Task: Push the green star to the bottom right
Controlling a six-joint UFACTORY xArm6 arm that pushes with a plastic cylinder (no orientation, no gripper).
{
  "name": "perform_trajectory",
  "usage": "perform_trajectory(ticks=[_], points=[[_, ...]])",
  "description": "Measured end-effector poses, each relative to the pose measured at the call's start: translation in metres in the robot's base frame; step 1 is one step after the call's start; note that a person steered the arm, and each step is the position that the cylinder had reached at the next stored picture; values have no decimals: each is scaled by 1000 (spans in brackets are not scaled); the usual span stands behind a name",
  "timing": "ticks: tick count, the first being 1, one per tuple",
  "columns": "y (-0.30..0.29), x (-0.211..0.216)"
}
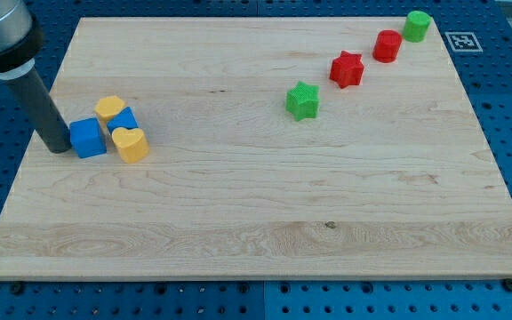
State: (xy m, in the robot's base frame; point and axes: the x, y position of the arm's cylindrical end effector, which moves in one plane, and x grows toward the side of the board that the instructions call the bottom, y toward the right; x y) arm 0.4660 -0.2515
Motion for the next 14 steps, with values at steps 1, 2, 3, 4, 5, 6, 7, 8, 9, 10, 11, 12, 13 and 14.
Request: perform_trajectory(ticks=[1, 2, 3, 4, 5, 6, 7, 8, 9, 10, 11, 12, 13, 14], points=[[48, 65], [146, 111], [284, 102], [322, 65], [322, 63], [322, 63], [308, 52], [286, 8], [269, -63], [270, -111], [304, -102], [341, -66], [368, -34], [375, 1]])
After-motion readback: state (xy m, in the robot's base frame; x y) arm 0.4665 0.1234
